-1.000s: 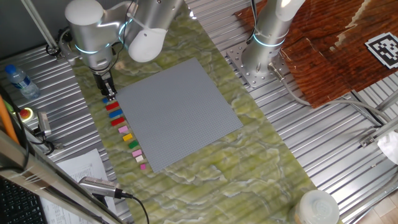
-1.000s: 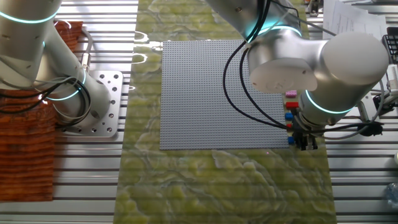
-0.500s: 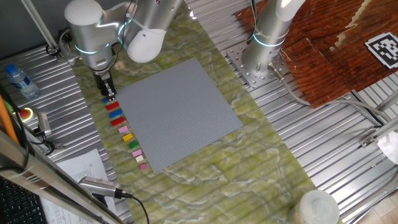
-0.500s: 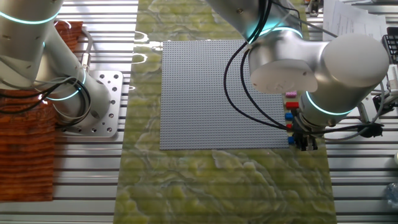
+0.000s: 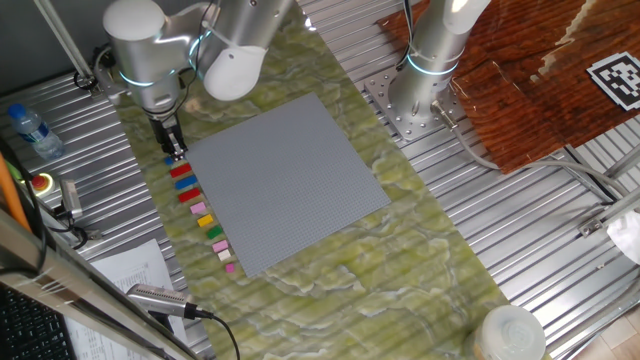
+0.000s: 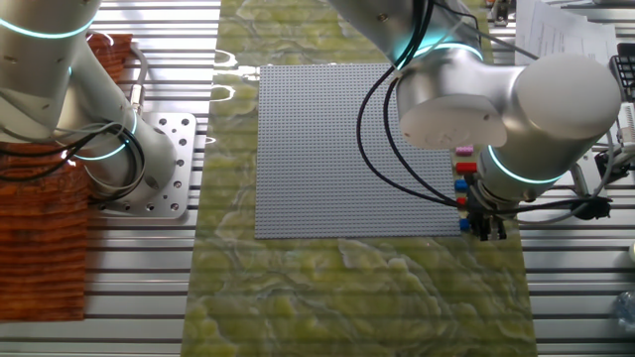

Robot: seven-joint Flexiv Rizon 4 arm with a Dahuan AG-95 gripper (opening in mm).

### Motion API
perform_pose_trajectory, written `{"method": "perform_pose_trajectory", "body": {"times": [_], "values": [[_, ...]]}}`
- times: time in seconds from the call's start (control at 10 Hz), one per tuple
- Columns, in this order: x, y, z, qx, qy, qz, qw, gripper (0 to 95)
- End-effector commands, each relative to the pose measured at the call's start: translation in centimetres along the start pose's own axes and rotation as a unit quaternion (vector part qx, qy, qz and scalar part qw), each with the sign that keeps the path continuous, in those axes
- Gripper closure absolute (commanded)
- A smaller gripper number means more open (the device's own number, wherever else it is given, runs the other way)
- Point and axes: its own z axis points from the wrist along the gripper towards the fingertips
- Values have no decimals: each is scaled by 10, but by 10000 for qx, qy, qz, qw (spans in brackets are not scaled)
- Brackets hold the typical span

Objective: Stack small Lego blocks one on top of the other

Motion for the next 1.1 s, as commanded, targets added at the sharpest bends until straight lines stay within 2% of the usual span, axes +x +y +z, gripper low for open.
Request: {"method": "perform_pose_trajectory", "body": {"times": [0.1,0.4,0.6,0.8,1.1], "values": [[0,0,0,-63,9,-9,10000,950],[0,3,-12,-59,61,-61,9999,950],[1,9,-30,-62,89,-47,9999,950],[0,23,-41,-52,124,85,9999,950],[-2,55,-43,-15,163,333,9993,950]]}}
